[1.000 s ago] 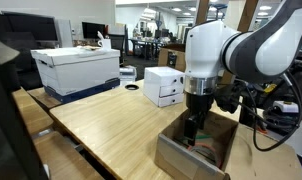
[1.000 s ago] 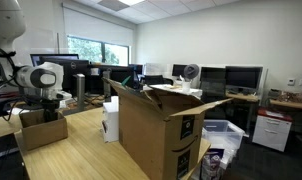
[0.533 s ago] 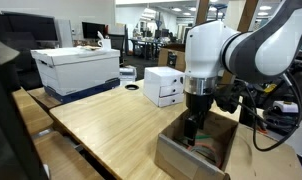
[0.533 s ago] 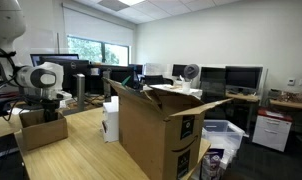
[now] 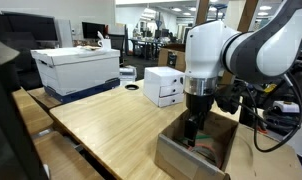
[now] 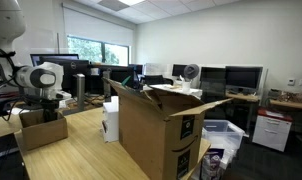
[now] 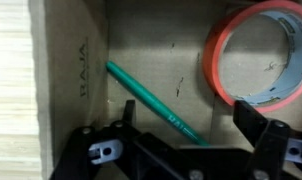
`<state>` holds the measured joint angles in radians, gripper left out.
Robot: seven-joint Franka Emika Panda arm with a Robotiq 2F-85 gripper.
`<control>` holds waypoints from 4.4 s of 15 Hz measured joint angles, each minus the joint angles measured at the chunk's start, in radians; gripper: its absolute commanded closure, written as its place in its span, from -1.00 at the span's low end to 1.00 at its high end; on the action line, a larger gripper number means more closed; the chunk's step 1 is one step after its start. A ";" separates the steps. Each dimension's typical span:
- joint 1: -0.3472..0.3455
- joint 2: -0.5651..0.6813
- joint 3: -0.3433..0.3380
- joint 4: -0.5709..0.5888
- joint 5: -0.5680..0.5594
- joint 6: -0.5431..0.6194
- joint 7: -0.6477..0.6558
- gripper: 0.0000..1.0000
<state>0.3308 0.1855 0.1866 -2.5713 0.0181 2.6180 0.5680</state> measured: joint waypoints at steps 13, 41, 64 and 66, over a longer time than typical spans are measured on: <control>0.003 0.000 0.020 0.000 0.000 0.000 0.000 -1.00; 0.038 -0.004 0.072 -0.005 0.026 0.000 0.032 -1.00; 0.050 -0.006 0.037 -0.006 0.033 0.000 0.032 -1.00; 0.050 -0.007 0.032 -0.006 0.033 0.000 0.032 -1.00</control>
<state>0.3807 0.1786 0.2184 -2.5773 0.0510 2.6181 0.6002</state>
